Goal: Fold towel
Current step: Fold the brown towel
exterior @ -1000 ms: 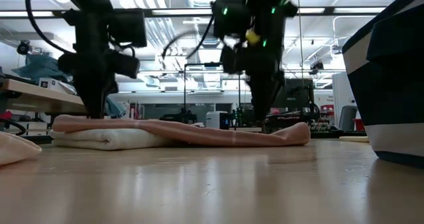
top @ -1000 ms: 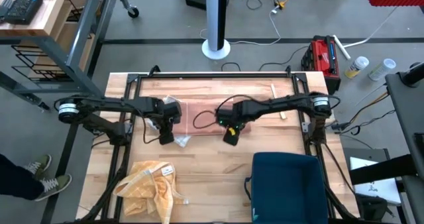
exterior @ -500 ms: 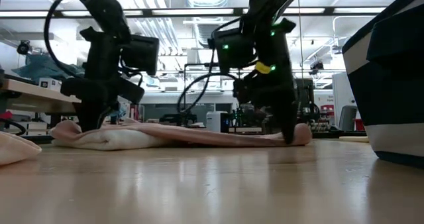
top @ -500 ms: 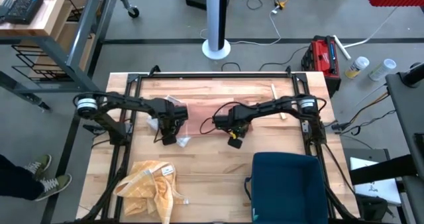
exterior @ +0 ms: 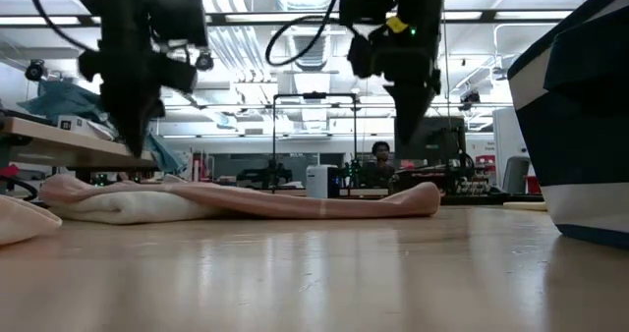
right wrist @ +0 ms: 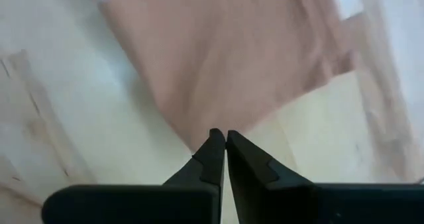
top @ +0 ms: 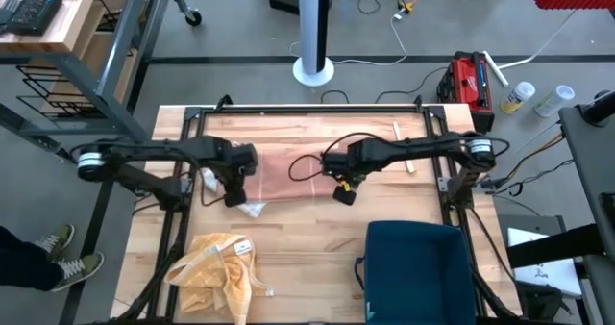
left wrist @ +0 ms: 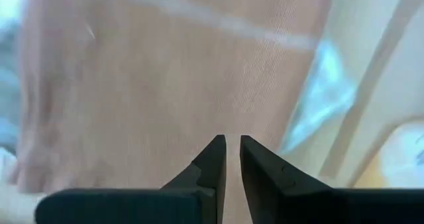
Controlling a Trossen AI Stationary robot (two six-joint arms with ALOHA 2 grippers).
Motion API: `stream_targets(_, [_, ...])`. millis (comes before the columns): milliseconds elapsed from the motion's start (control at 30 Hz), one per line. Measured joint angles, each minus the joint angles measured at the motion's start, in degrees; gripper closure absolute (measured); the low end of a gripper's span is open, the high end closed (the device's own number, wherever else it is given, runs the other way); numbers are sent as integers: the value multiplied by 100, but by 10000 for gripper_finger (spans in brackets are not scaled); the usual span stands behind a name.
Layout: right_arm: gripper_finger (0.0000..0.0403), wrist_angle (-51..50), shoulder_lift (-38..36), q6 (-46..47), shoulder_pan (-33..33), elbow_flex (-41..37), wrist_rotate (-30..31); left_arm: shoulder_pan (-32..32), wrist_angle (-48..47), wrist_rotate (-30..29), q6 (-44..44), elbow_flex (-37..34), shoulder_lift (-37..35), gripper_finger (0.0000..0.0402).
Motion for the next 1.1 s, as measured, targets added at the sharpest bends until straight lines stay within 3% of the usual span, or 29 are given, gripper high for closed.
stream_targets(167, [390, 122, -227, -2, -57, 0, 22, -35, 1148, 211, -192, 0, -481, 366])
stream_targets(300, [390, 146, -261, -5, -75, -2, 24, -55, 2224, 247, -135, 2, -433, 366])
stream_targets(433, [390, 150, -261, -51, -93, -7, 29, -55, 2895, 219, 192, 7, -94, 366])
stream_targets(633, [390, 79, -261, -180, -290, 51, 117, -55, 3357, -532, 516, 7, 413, 366])
stream_targets(833, [390, 87, -264, -275, -920, 79, 116, -59, 4438, -513, 992, 15, 967, 363])
stream_targets(1100, [387, 473, -65, 68, -1655, 81, 123, 90, 5166, -518, 1462, 164, 1661, 364])
